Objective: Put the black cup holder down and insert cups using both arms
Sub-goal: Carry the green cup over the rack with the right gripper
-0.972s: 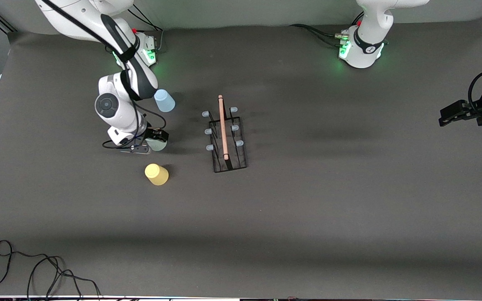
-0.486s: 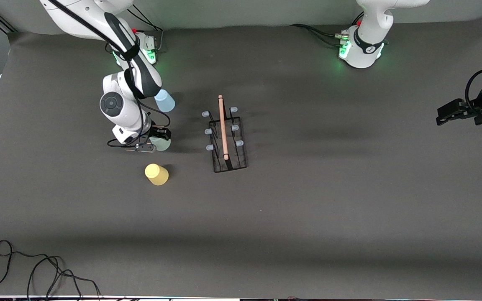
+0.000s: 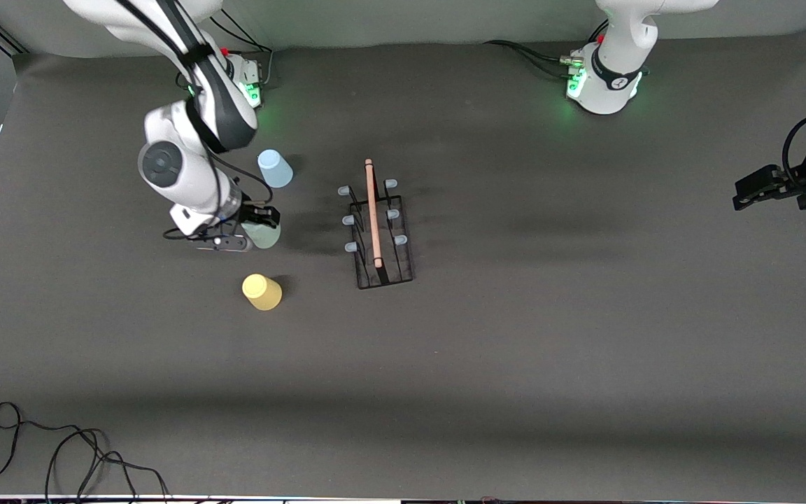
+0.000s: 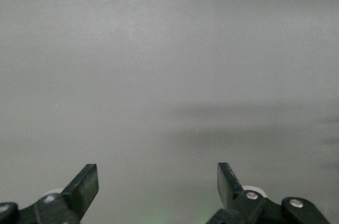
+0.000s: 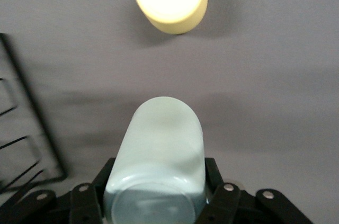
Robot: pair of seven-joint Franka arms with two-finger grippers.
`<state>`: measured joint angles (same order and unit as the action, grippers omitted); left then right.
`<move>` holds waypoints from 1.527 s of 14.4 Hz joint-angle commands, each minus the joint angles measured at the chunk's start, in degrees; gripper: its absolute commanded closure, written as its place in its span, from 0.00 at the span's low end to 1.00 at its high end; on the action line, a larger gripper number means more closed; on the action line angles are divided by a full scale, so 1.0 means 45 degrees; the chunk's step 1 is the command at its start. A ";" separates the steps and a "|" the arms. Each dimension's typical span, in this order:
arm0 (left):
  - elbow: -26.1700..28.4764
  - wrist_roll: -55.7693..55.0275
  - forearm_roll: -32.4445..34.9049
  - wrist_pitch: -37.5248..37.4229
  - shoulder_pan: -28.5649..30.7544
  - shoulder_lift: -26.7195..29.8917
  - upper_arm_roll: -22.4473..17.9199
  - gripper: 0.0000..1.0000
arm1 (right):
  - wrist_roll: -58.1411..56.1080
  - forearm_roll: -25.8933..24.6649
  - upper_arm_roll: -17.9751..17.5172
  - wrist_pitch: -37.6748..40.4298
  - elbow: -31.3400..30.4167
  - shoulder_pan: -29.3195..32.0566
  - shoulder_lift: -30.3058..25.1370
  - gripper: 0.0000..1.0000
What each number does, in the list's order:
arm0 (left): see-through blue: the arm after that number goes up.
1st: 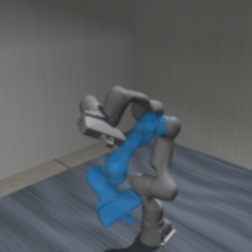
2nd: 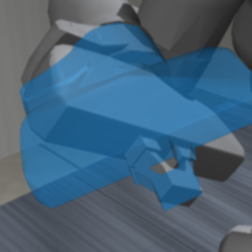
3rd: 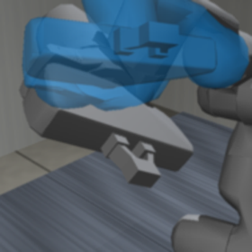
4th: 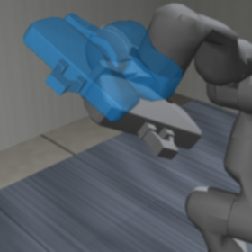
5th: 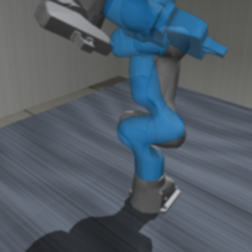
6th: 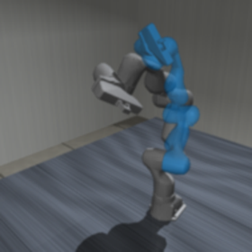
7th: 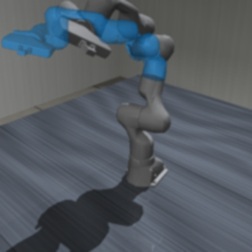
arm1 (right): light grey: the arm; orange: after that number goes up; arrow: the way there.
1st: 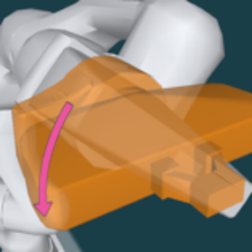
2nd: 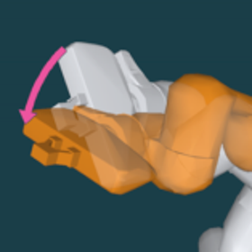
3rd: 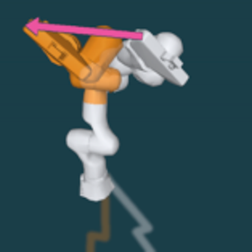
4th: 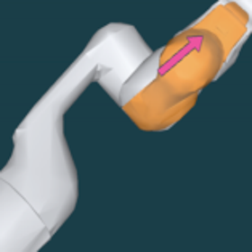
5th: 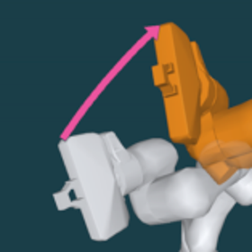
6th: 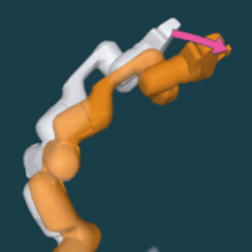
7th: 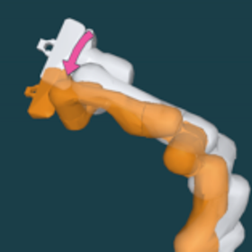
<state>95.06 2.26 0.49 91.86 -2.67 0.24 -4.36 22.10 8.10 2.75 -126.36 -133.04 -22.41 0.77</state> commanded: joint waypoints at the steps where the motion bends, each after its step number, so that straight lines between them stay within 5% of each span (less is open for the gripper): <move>1: -0.0422 -0.0150 0.0087 -0.0180 -0.0128 -0.0189 -0.0047 0.00 | 0.1411 0.0213 -0.0025 0.1806 0.1220 -0.0330 -0.0677 1.00; 9: -0.0402 -0.0090 0.0029 -0.0436 -0.0187 -0.0110 -0.0047 0.00 | 0.7507 0.0681 -0.0006 0.0603 0.2358 -0.4137 0.0316 1.00; 16: -0.0461 0.0084 0.0067 0.0191 -0.0148 -0.0170 -0.0047 0.00 | 0.8039 0.0681 -0.0006 -0.0787 0.2182 -0.5077 0.1684 1.00; 18: -0.0520 0.0065 0.0068 0.0211 -0.0187 -0.0208 -0.0047 0.00 | 0.8039 0.0681 -0.0006 -0.0787 0.2182 -0.5077 0.1802 0.11; 19: -0.0558 -0.0013 0.0048 0.0230 -0.0226 -0.0247 -0.0047 0.00 | 0.8039 0.0681 -0.0006 -0.0768 0.2182 -0.5077 0.1802 0.00; 22: -0.0617 0.0084 -0.0069 0.0601 -0.0207 -0.0345 -0.0047 0.00 | 0.8020 0.0681 0.0072 -0.0631 0.2221 -0.5058 0.1647 0.00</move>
<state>93.87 2.32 0.43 94.33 -2.97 -0.37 -4.21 57.48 10.06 2.24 -129.54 -123.86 -44.35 8.65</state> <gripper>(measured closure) 0.000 0.004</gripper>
